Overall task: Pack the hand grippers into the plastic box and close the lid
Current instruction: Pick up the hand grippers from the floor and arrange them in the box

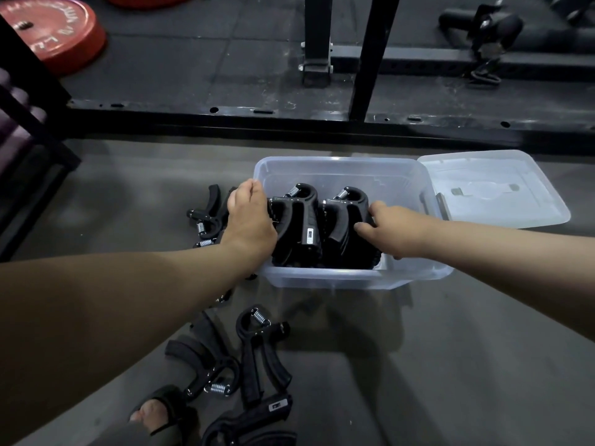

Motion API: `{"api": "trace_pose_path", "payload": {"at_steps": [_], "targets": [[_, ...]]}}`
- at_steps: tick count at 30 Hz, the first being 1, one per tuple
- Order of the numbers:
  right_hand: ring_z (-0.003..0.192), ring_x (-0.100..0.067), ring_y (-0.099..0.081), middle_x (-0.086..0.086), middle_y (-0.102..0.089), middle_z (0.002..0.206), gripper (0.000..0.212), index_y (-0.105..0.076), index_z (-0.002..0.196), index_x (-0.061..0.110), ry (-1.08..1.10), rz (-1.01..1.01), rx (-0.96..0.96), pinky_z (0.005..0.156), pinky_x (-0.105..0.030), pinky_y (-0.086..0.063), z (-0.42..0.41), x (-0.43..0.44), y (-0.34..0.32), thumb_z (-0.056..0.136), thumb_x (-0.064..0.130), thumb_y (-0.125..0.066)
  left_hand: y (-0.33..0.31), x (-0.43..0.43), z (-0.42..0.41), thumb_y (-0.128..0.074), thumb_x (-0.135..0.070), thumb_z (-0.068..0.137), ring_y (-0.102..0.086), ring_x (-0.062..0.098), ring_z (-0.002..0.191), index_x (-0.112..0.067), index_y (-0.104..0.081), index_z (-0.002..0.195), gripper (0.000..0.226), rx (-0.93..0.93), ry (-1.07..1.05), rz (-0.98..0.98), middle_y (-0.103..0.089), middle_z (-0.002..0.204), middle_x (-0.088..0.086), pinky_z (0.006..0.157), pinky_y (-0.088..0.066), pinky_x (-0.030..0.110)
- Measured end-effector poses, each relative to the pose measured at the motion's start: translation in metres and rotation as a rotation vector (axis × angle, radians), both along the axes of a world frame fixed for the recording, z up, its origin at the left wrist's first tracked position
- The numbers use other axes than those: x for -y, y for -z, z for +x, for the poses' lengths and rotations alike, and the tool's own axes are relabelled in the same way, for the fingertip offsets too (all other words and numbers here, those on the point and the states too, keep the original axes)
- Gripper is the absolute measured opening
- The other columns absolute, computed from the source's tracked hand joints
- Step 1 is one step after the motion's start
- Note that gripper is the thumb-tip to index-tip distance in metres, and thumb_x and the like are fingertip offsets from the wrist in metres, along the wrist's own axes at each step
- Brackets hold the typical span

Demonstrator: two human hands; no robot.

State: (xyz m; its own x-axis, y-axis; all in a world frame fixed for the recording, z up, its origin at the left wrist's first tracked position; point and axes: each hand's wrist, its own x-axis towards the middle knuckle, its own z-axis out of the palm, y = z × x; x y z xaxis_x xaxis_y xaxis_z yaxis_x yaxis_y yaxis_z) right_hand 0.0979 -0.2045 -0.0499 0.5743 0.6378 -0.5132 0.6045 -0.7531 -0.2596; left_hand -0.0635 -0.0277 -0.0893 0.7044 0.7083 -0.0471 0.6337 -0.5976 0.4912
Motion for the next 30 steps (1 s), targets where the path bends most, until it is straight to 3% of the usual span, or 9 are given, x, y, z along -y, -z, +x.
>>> {"api": "trace_pose_path", "payload": {"at_steps": [8,16,22,25,30], "targets": [[0.058,-0.021,-0.067,-0.007,-0.065,0.080,0.046,-0.033,0.121,0.012,0.068,0.009,-0.115,0.050,-0.028,-0.044,0.000,-0.001,0.009,0.096,0.049,-0.043,-0.002,0.000,0.003,-0.033,0.008,0.080,-0.006,0.025,0.144,-0.007,-0.026,0.146,0.068,0.017,-0.016,-0.019,-0.013,0.157,0.003,0.115,-0.019,0.032],[0.063,-0.028,-0.067,-0.013,-0.065,0.081,0.048,-0.035,0.119,0.008,0.122,0.042,-0.136,0.055,-0.031,-0.042,0.006,0.001,0.009,0.099,0.051,-0.030,-0.003,0.002,0.010,-0.033,0.008,0.080,-0.006,0.025,0.144,-0.005,-0.026,0.146,0.067,0.043,-0.017,-0.030,-0.013,0.157,0.005,0.114,-0.015,0.027],[0.082,-0.027,-0.064,-0.011,-0.065,0.093,0.061,-0.026,0.133,0.008,0.138,-0.015,-0.165,0.077,-0.036,-0.050,0.006,0.001,0.017,0.092,0.050,-0.045,-0.002,0.000,0.013,-0.034,0.007,0.080,-0.006,0.027,0.145,-0.005,-0.026,0.146,0.067,0.013,-0.001,-0.023,-0.012,0.158,0.006,0.118,-0.016,0.033],[0.084,-0.027,-0.055,-0.009,-0.059,0.094,0.053,-0.027,0.132,0.005,0.136,0.009,-0.145,0.073,-0.032,-0.038,0.001,-0.001,0.015,0.095,0.040,-0.043,-0.002,0.000,0.013,-0.034,0.007,0.081,-0.006,0.026,0.145,-0.005,-0.024,0.147,0.068,0.008,0.001,-0.018,-0.012,0.158,0.006,0.118,-0.016,0.034],[0.081,-0.028,-0.056,-0.011,-0.060,0.089,0.043,-0.030,0.124,0.004,0.130,-0.011,-0.097,0.068,-0.035,-0.037,0.000,-0.001,0.012,0.097,0.036,-0.038,-0.002,0.000,0.013,-0.034,0.007,0.081,-0.003,0.025,0.145,-0.006,-0.022,0.148,0.069,0.007,0.004,-0.026,-0.009,0.158,0.005,0.117,-0.015,0.032]]}}
